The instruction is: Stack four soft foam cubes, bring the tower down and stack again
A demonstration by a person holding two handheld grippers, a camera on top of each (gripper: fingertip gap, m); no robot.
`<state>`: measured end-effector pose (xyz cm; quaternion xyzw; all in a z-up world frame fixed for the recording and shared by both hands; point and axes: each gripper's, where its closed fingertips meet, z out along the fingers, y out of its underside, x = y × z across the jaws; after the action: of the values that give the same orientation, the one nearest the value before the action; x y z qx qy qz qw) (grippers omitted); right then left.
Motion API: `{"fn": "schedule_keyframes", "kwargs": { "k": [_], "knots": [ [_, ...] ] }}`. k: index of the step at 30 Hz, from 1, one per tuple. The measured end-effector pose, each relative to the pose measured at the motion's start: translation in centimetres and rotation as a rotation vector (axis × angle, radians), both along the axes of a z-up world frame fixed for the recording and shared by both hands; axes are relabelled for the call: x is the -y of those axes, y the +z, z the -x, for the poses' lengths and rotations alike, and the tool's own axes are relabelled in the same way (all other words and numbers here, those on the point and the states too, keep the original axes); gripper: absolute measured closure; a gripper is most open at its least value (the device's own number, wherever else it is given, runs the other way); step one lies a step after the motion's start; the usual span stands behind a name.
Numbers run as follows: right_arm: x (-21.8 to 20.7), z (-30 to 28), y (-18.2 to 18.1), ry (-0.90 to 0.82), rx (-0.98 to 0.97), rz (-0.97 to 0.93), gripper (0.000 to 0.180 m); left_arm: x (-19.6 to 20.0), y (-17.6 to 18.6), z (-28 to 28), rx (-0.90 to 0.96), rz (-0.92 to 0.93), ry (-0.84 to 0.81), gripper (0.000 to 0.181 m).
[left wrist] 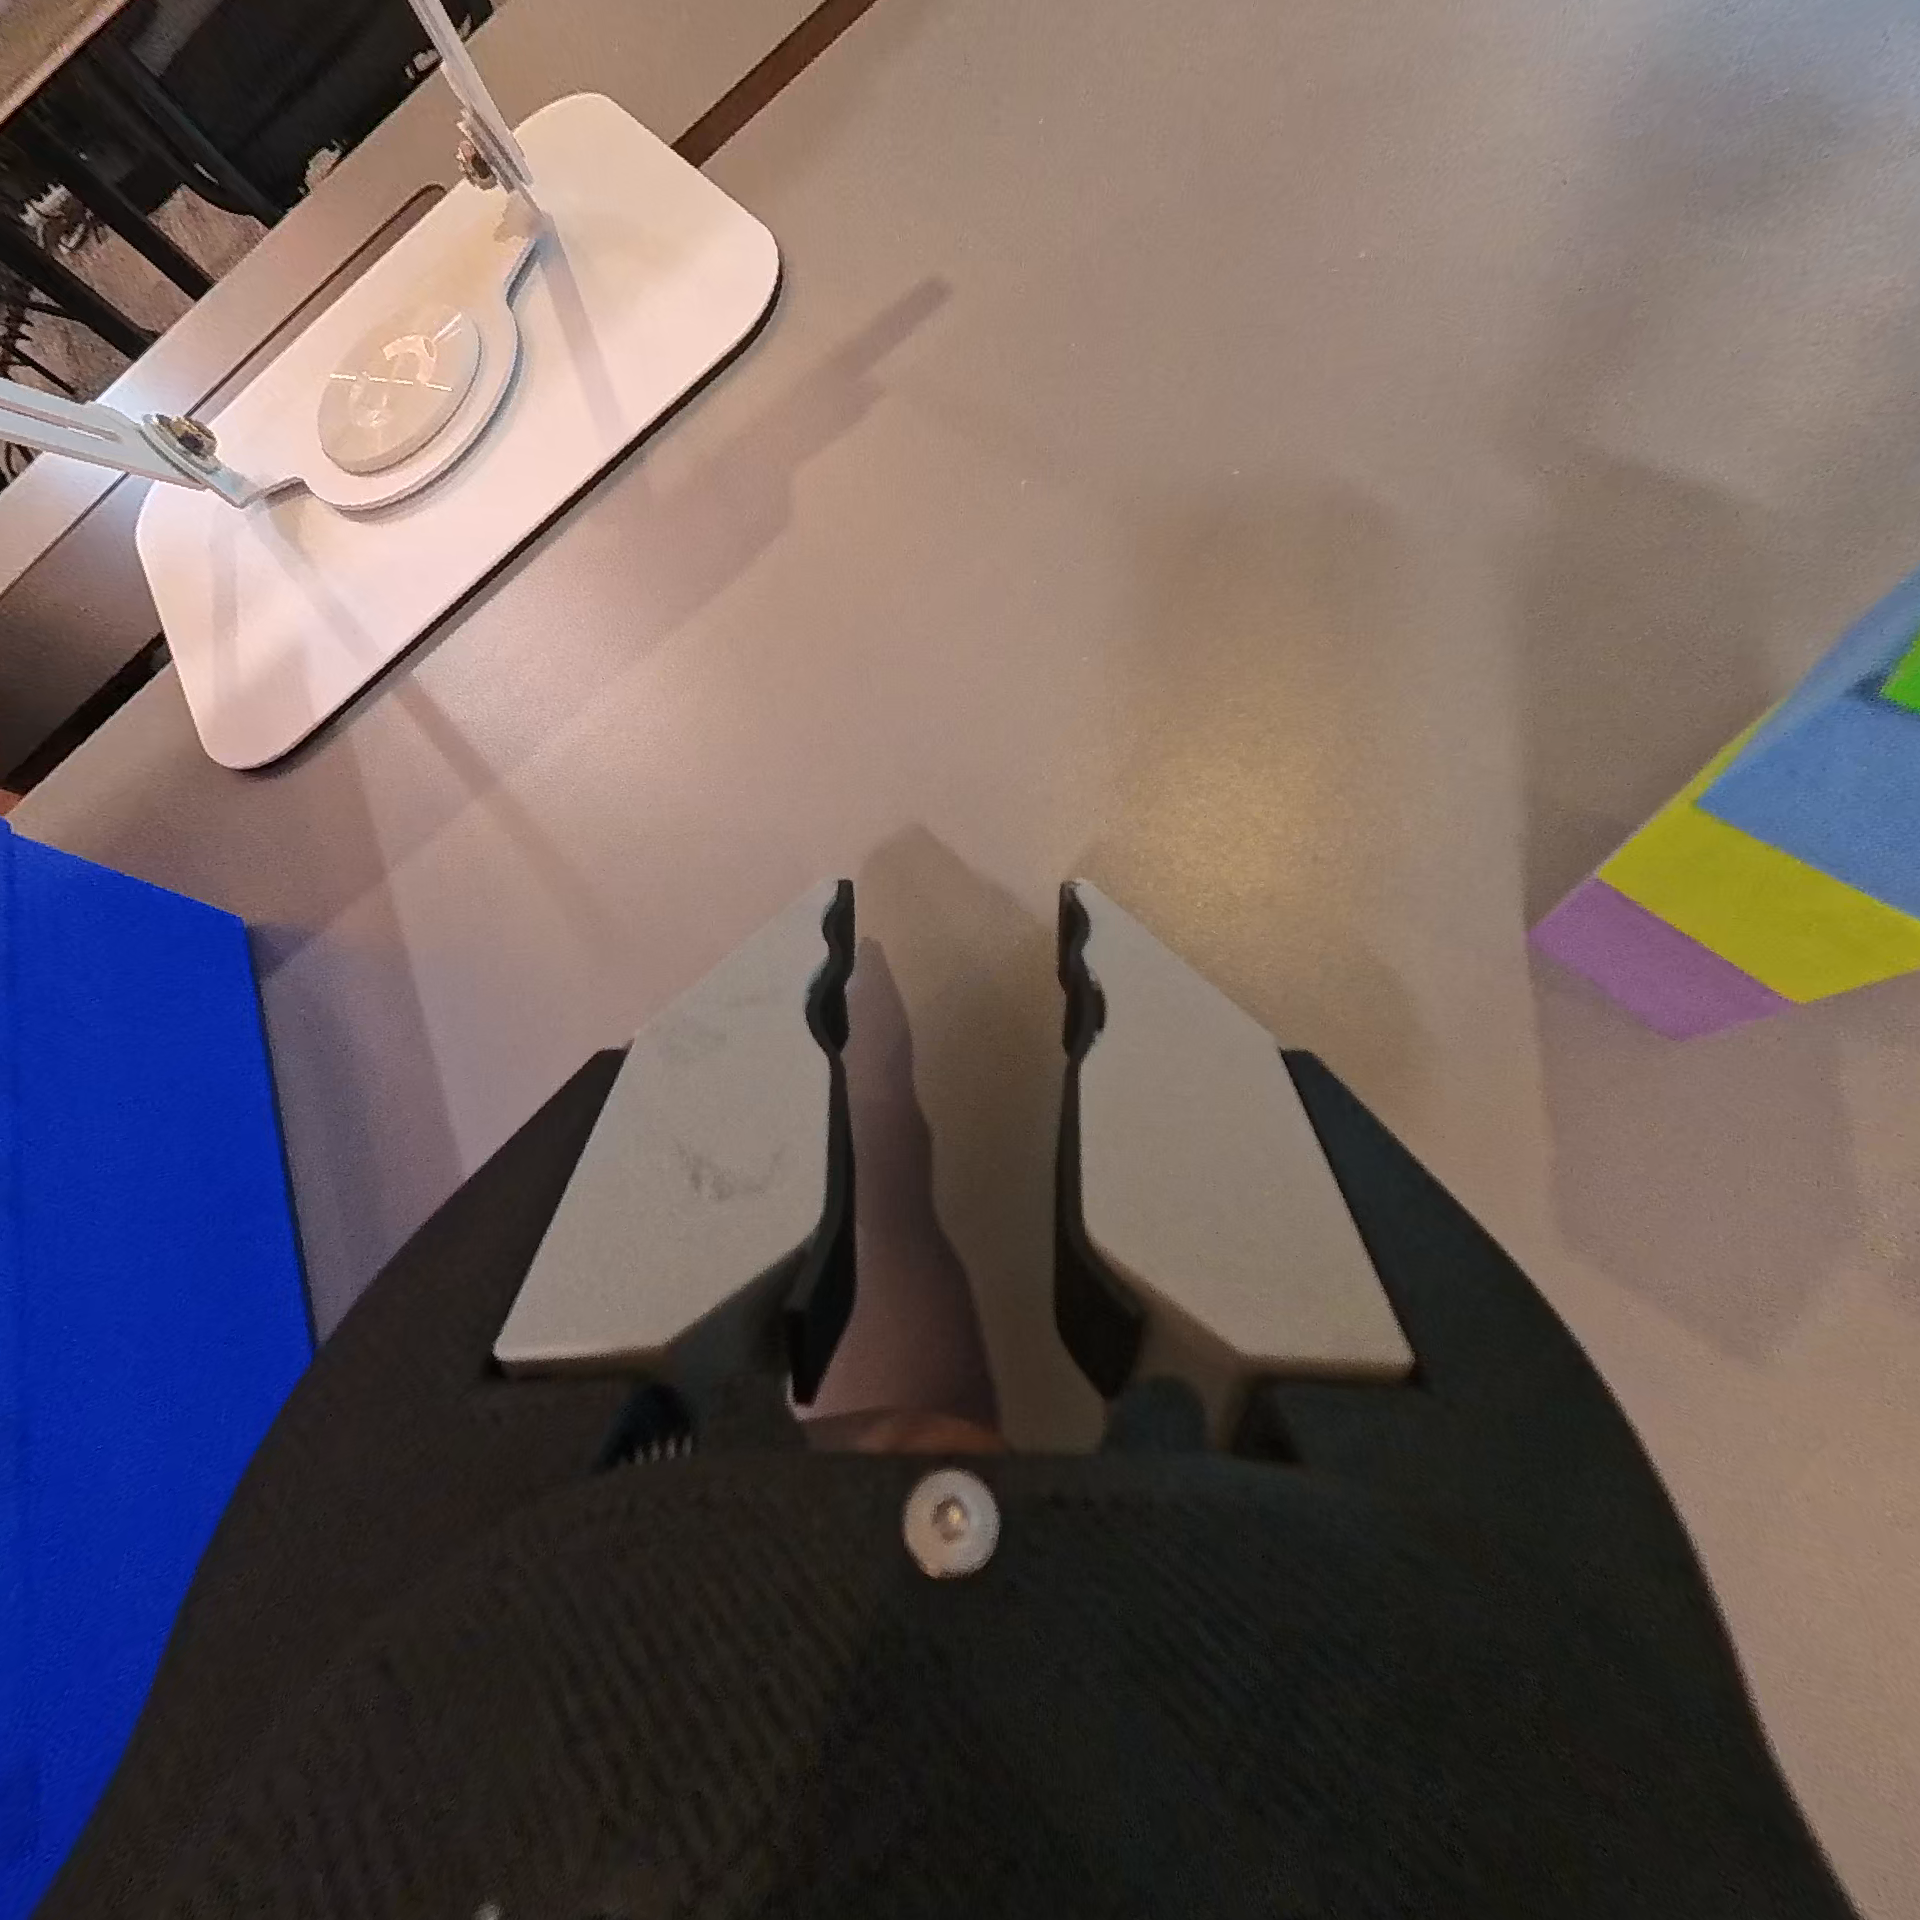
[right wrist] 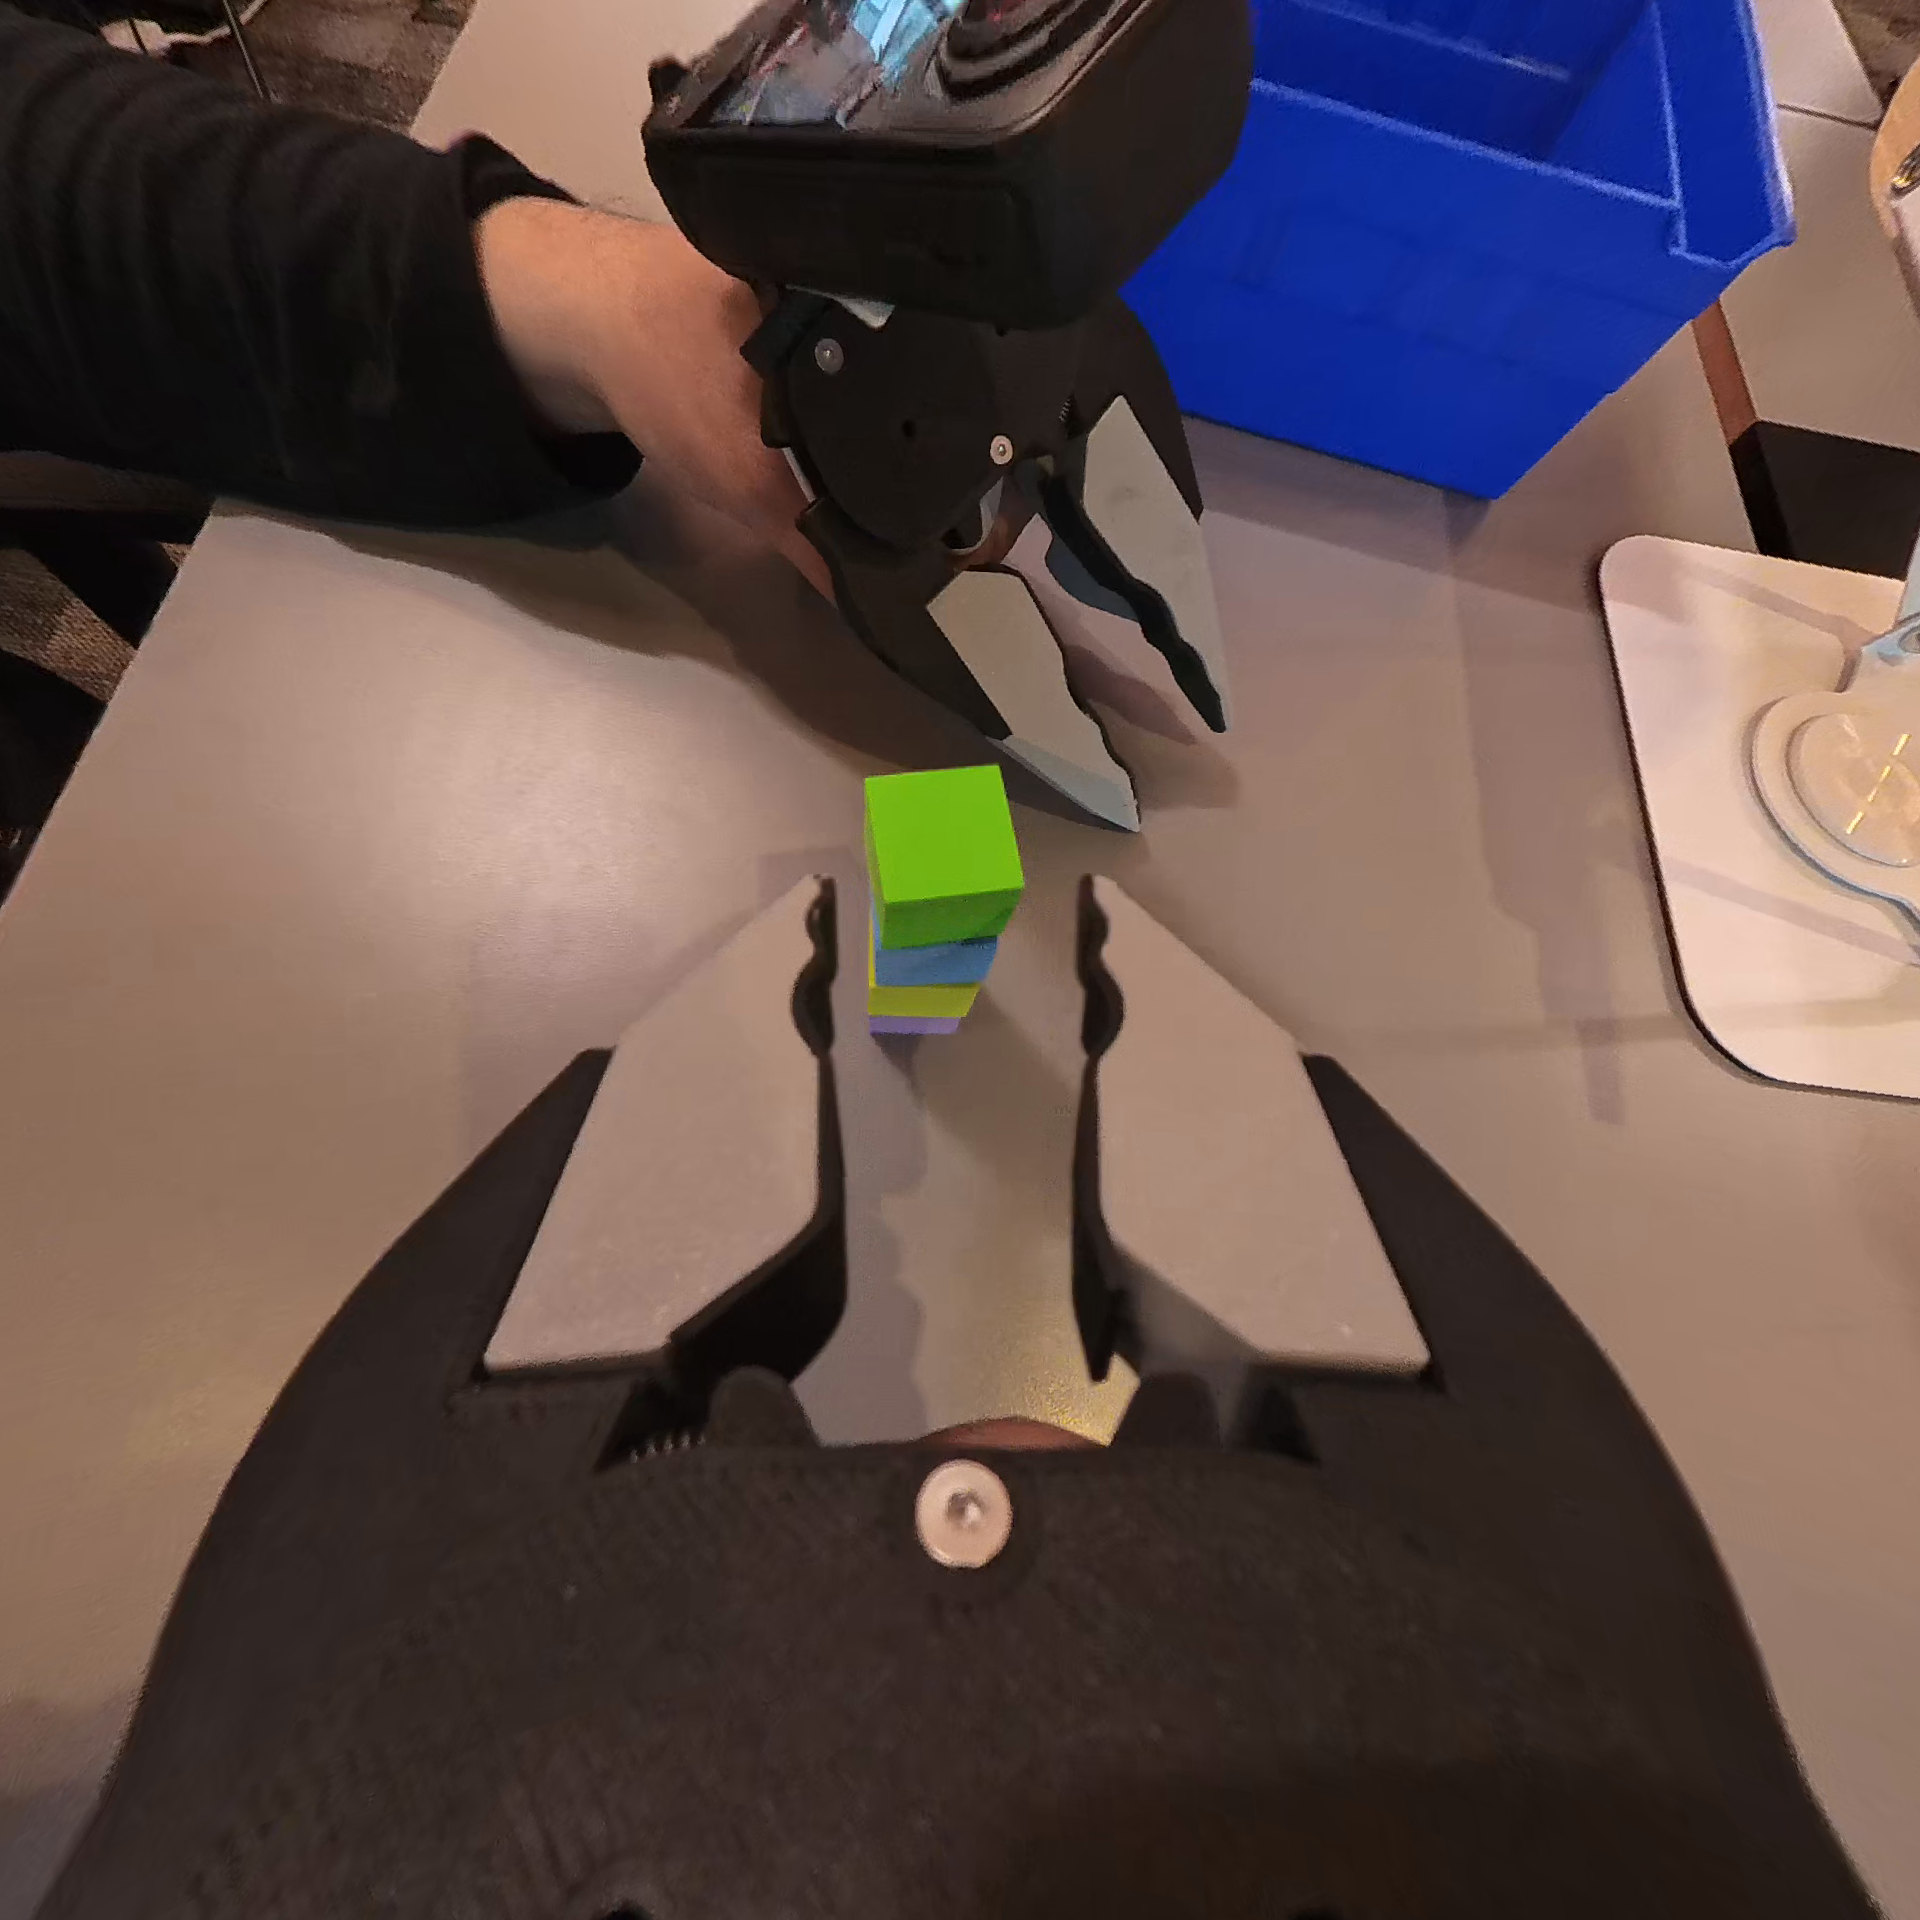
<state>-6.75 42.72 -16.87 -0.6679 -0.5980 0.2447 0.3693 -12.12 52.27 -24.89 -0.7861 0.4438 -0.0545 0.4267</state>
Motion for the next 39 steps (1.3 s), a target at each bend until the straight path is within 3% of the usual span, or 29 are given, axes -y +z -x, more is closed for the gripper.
{"fn": "schedule_keyframes", "kwargs": {
  "k": [5, 9, 13, 15, 19, 33, 37, 39],
  "knots": [
    [0.2, -0.6, 1.9, -0.017, -0.089, -0.051, 0.125, 0.0, 0.0, 0.0, -0.001, -0.001, -0.001, 0.143],
    [-0.5, -1.5, 4.9, -0.137, -0.211, -0.23, 0.136, -0.1, 0.0, 0.1, -0.001, -0.002, 0.002, 0.141],
    [-4.0, -5.7, 7.9, -0.635, -0.149, -0.593, 0.143, -0.2, 0.1, 0.3, 0.003, -0.002, 0.017, 0.138],
    [-4.2, -8.0, 8.0, -0.87, -0.1, -0.652, 0.14, -0.4, 0.2, 0.5, 0.003, -0.009, 0.034, 0.134],
    [-2.8, -8.0, 7.2, -0.982, -0.042, -0.702, 0.123, -0.9, 0.3, 1.0, -0.001, -0.035, 0.071, 0.125],
    [-0.2, -5.0, 4.2, -0.906, -0.068, -0.556, 0.121, -1.0, 0.5, 1.4, -0.01, -0.056, 0.094, 0.121],
    [0.9, -3.1, 3.3, -0.797, -0.048, -0.528, 0.136, -1.0, 0.4, 1.5, -0.007, -0.051, 0.097, 0.121],
    [3.1, 0.2, 1.5, -0.561, -0.049, -0.428, 0.168, -1.0, 0.5, 1.5, -0.005, -0.049, 0.097, 0.121]
  ]
}}
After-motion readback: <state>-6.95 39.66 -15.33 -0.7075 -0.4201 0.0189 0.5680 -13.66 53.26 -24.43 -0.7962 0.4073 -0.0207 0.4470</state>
